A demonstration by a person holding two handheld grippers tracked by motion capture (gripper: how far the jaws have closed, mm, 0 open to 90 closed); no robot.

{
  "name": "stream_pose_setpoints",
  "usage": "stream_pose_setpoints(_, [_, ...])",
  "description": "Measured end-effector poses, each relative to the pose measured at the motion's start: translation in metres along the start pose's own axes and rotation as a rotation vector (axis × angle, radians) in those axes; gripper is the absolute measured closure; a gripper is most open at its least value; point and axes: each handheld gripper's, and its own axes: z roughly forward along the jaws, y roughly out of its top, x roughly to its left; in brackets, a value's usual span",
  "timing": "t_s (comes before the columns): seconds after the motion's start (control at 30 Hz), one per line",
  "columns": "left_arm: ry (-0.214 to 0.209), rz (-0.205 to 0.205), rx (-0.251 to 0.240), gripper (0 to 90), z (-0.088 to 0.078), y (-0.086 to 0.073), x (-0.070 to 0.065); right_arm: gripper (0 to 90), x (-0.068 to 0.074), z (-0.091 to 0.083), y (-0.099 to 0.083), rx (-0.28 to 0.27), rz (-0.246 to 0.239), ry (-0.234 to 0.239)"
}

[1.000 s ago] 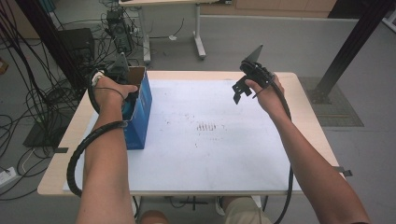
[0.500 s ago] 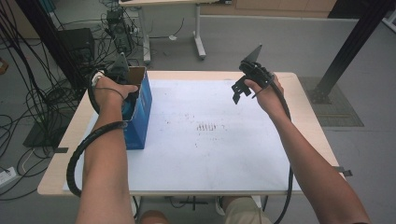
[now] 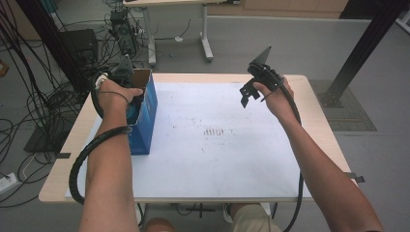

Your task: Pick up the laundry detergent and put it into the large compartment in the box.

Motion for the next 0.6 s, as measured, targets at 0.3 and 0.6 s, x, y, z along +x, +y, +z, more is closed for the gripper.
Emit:
stream_pose_setpoints(0.3, [-0.001,0.001,-0.002,36.0,0.0,-0.0005,0.0001,5.9,0.0008,0.0004,0.0007,0.004,-0.003,0.0])
stream_pose_setpoints(0.6, [-0.001,0.0,-0.002,35.9,0.0002,-0.0006,0.0002,5.9,0.0007,0.0007,0.0005,0.002,-0.005,0.0])
